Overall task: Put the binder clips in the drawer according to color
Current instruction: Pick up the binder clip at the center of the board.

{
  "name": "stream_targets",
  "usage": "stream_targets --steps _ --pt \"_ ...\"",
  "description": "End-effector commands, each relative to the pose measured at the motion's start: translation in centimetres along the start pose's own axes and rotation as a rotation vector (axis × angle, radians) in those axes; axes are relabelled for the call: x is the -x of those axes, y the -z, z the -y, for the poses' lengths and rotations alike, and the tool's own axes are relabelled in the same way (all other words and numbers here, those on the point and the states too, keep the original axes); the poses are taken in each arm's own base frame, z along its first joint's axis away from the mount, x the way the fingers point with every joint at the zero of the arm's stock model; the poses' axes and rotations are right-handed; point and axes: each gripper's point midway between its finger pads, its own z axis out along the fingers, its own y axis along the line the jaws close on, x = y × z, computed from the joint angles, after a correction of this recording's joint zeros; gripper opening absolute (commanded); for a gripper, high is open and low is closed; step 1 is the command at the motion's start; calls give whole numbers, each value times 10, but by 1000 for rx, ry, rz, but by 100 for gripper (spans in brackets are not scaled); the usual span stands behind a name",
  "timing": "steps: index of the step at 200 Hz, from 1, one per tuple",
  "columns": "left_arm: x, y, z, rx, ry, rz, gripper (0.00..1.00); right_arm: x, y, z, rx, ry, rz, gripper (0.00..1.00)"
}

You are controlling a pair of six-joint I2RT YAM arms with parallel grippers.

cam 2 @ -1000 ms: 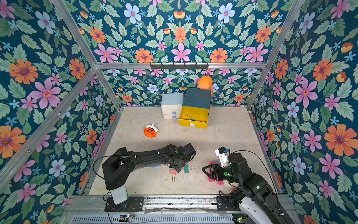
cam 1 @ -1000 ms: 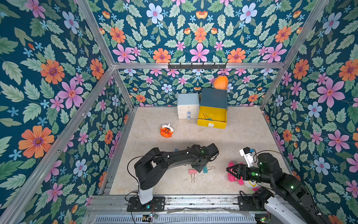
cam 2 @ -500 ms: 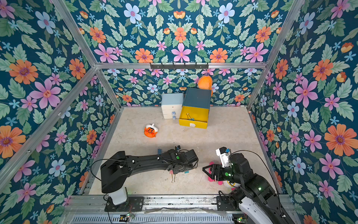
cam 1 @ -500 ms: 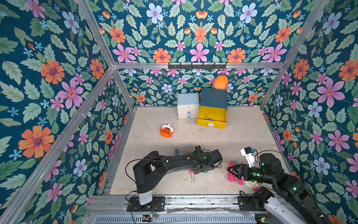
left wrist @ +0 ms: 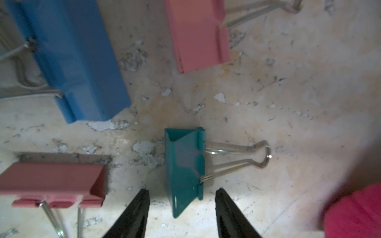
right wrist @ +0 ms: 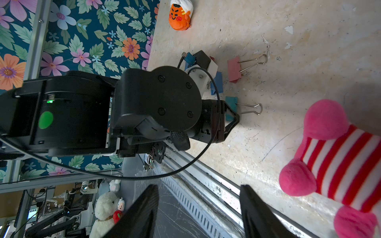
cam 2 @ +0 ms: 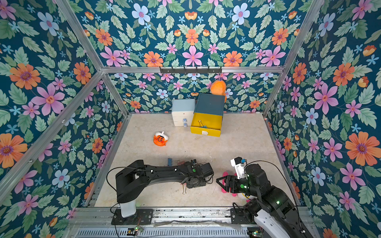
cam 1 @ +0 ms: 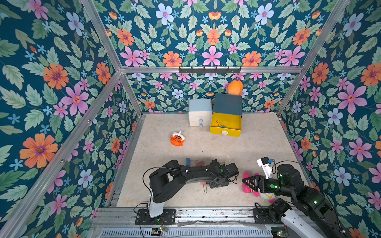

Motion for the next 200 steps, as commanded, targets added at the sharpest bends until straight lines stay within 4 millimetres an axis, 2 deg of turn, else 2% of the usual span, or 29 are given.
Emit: stream_targets --steps 1,40,64,96,118,166,200 --pt "1 -2 -8 50 -48 12 57 2 0 -1 3 -2 8 65" --pt "0 -14 -12 110 -96 4 56 1 1 0 5 -7 10 65" --pt "-1 -21 -17 132 -108 5 46 -1 3 -1 8 -11 11 65" --pt "2 -26 -19 155 -126 19 43 -1 4 -1 10 -11 14 65" --pt "3 -29 -17 161 -145 22 36 -1 4 -2 11 -13 14 65" --pt "6 -29 -20 179 -180 33 27 -1 4 -1 7 -16 13 65" --pt "14 -19 -20 191 -182 73 23 -1 2 0 6 -19 11 65"
